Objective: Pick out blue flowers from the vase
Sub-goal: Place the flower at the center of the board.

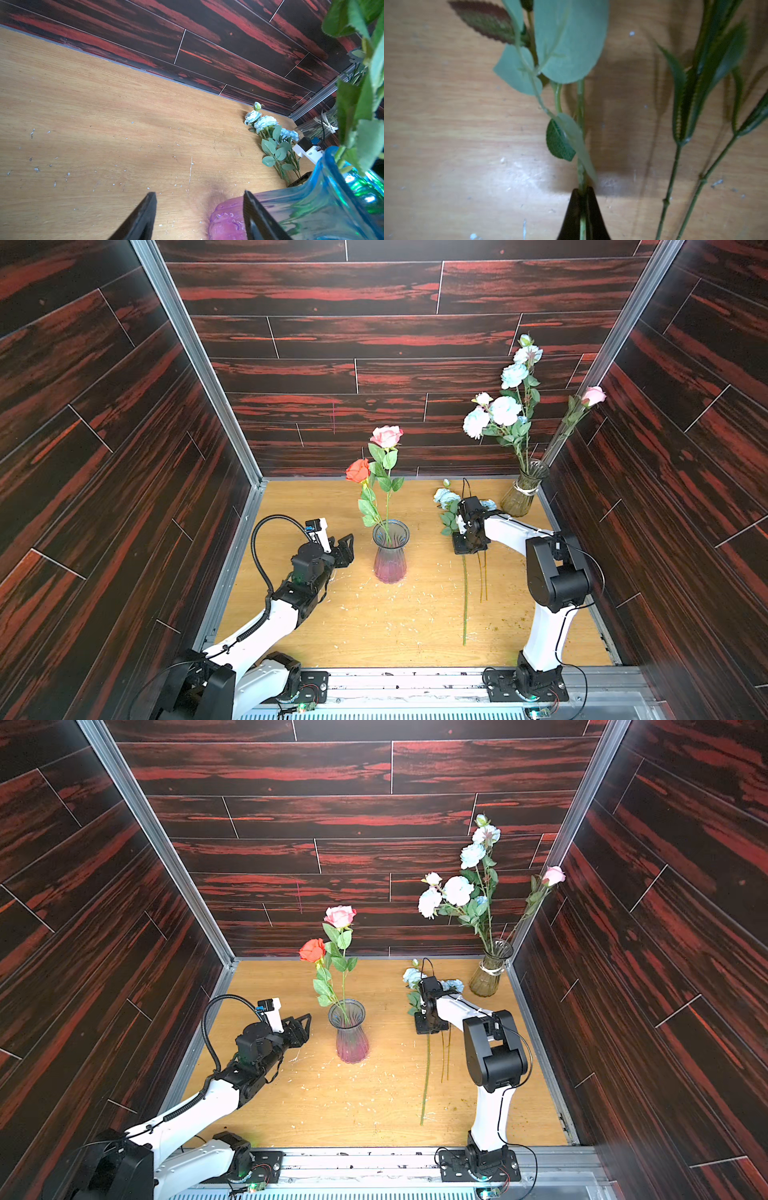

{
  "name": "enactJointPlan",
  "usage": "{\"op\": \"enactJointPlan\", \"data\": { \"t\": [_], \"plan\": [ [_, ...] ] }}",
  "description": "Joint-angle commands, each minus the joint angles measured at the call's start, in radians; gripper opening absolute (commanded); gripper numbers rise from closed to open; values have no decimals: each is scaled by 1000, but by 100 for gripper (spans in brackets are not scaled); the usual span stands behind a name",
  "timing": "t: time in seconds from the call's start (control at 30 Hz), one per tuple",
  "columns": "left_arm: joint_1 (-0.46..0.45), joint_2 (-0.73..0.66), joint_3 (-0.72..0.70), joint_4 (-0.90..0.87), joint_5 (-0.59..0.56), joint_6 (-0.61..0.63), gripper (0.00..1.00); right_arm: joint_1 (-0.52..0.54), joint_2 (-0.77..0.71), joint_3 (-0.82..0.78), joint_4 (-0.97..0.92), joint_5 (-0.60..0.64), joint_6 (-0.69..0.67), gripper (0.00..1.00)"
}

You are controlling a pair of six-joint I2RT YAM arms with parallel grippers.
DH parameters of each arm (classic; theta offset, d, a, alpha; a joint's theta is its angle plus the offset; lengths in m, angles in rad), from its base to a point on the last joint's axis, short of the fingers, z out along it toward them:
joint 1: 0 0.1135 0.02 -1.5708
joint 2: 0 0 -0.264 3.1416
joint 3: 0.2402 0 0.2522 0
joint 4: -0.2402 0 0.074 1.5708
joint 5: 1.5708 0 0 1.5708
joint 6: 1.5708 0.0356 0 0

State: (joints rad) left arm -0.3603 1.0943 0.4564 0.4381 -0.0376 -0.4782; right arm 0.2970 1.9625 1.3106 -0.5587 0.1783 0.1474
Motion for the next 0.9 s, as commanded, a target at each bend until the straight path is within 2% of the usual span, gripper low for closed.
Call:
{"op": "enactJointPlan", "data": {
  "t": [0.0, 0.43, 0.7, 0.87],
  "plan": [
    [-2, 9, 28, 7, -4, 15, 68, -6, 36, 36, -18, 63, -36, 4],
    [-2, 1, 26, 1, -10, 18, 68, -7, 0, -6, -24, 101, -42, 7],
    [-2, -21, 28, -23, -10, 21, 68, -8, -48, -45, 3, 127, -41, 15],
    [-1, -107, 70, -185, -20, 18, 68, 6, -160, -91, 55, 113, -40, 27]
  ]
}}
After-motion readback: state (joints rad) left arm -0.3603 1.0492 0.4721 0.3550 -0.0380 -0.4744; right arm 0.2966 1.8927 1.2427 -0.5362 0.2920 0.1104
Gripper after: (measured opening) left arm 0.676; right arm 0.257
